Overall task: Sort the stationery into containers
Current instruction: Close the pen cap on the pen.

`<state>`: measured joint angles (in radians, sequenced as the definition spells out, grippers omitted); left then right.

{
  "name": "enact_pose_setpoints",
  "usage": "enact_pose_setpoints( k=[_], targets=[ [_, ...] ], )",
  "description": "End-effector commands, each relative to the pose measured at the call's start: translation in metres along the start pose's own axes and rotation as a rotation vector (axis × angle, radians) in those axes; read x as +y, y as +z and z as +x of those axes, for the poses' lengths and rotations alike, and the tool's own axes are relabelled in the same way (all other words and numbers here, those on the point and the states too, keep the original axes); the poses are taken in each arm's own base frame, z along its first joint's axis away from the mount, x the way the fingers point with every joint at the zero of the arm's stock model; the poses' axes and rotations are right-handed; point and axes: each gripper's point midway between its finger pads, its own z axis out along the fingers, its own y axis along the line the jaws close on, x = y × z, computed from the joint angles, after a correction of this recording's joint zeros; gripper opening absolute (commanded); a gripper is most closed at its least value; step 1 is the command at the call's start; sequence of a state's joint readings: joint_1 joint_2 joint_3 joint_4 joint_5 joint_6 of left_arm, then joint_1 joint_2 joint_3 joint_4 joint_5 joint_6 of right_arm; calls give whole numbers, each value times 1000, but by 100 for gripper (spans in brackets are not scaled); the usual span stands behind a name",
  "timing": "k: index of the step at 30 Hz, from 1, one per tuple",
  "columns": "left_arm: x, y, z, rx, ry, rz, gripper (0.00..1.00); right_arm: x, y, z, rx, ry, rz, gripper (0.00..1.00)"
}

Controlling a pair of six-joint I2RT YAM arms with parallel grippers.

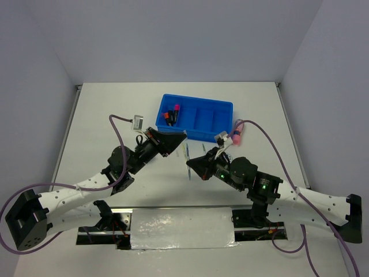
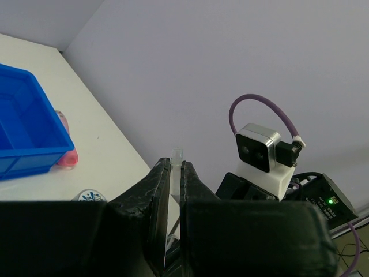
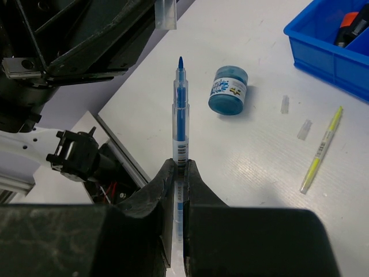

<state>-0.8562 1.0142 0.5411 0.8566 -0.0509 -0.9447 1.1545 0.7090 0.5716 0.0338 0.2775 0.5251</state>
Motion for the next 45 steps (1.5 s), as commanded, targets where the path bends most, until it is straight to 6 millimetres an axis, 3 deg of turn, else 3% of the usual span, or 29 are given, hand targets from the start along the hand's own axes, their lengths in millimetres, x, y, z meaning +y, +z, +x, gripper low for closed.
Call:
enact_pose_setpoints(
  k=[1, 27, 38, 45],
  targets=[
    [-24, 6, -13, -26, 17, 74, 0, 12, -2, -25, -55, -5, -16, 0],
    [-23, 9, -7, -1, 15, 76, 0, 13, 0, -36, -69, -16, 11, 0],
    [-21, 8, 3, 44, 13, 76, 0, 2, 0, -42, -62, -68, 77, 0],
    [-24, 10, 17, 128, 37, 88, 0, 1, -1, -64, -99, -130, 100, 0]
  ],
)
